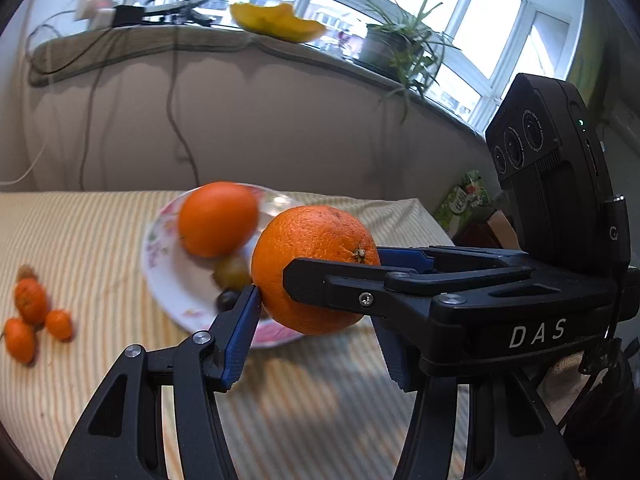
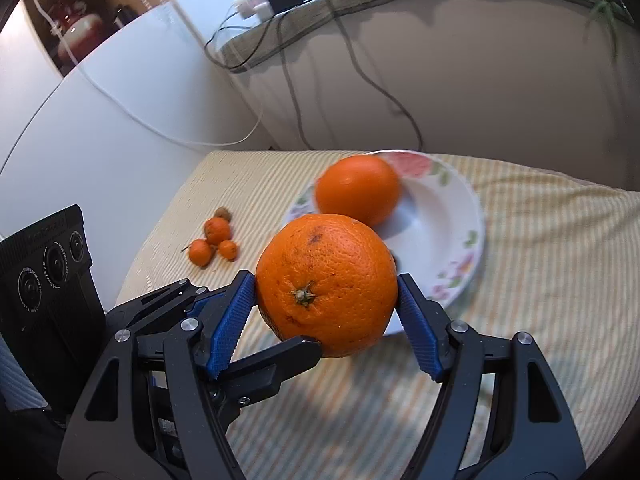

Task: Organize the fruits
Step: 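Carry the bumpy orange onto the plate beside the smooth orange, open right gripper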

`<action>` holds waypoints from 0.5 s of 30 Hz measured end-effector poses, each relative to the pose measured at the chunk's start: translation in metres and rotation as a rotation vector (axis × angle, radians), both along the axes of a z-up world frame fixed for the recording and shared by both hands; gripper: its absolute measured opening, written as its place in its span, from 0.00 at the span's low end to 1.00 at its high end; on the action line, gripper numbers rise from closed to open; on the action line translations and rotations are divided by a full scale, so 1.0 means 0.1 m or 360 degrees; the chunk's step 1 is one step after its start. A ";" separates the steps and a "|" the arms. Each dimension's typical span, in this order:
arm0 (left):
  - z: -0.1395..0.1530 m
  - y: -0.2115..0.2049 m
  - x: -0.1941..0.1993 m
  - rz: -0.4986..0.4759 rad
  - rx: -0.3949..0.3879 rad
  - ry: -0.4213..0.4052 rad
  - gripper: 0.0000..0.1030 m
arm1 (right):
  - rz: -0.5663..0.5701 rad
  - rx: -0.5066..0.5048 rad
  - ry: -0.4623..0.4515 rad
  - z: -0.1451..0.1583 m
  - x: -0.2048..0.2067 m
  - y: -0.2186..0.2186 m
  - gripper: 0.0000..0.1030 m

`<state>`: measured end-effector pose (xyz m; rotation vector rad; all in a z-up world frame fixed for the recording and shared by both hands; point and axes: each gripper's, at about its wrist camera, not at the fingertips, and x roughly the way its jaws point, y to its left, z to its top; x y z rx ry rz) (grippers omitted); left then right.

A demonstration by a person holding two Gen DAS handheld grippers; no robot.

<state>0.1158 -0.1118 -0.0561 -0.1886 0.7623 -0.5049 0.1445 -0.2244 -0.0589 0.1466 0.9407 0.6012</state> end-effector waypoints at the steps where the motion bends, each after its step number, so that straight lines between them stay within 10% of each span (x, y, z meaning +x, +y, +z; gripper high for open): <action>1: 0.00 -0.04 0.03 -0.0010 0.0003 -0.0003 0.54 | -0.0012 0.0001 -0.0002 0.00 0.02 -0.05 0.72; 15: -0.05 -0.38 0.45 -0.0058 0.0025 0.0010 0.54 | -0.0111 0.0005 0.0003 -0.05 0.39 -0.42 0.72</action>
